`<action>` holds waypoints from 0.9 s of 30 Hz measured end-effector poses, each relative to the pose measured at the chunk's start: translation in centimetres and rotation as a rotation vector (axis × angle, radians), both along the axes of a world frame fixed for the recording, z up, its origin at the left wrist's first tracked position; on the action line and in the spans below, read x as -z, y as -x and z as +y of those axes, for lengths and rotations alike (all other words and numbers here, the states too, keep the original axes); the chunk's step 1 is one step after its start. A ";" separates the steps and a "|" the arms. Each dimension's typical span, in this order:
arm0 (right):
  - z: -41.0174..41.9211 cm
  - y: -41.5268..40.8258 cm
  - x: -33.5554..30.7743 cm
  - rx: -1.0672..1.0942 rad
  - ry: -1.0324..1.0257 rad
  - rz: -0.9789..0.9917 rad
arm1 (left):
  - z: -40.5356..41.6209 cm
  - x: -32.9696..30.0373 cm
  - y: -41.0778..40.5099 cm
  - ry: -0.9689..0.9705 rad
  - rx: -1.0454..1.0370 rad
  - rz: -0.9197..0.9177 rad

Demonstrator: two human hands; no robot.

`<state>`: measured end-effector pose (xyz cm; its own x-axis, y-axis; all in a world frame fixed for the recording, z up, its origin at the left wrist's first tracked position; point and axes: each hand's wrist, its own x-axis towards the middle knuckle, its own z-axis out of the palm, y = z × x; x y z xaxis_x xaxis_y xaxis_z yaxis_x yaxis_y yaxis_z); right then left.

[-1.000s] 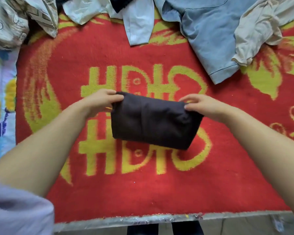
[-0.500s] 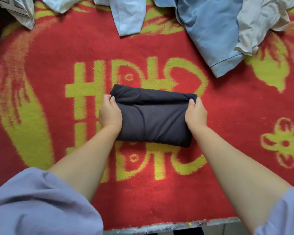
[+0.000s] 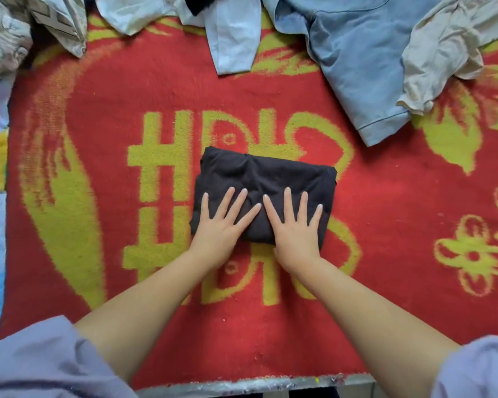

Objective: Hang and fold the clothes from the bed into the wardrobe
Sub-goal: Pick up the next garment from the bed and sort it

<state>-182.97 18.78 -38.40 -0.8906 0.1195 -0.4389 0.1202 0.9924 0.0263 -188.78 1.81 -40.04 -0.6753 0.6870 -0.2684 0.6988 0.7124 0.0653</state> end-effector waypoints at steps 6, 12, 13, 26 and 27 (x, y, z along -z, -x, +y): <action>1.2 3.1 -4.7 -0.041 0.061 -0.229 | 2.1 -4.5 1.7 0.171 -0.102 -0.201; 1.4 4.7 -15.1 -0.149 0.053 -0.217 | 2.0 -15.4 2.3 0.173 -0.160 -0.213; 1.0 4.7 -17.0 -0.185 0.043 -0.207 | 1.6 -17.2 2.0 0.171 -0.178 -0.207; -8.8 -0.9 -34.5 -0.736 0.002 -0.035 | -7.6 -35.2 -12.2 0.147 -0.730 -0.063; -9.9 -2.2 -35.5 -0.799 -0.001 -0.009 | -8.4 -36.2 -14.3 0.145 -0.795 -0.048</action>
<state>-180.82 8.84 -2.87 -0.7030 -0.5532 -0.4470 -0.6279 0.7779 0.0249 -174.45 -6.58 -3.87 -0.9325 -0.0380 -0.3593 -0.0218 0.9986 -0.0490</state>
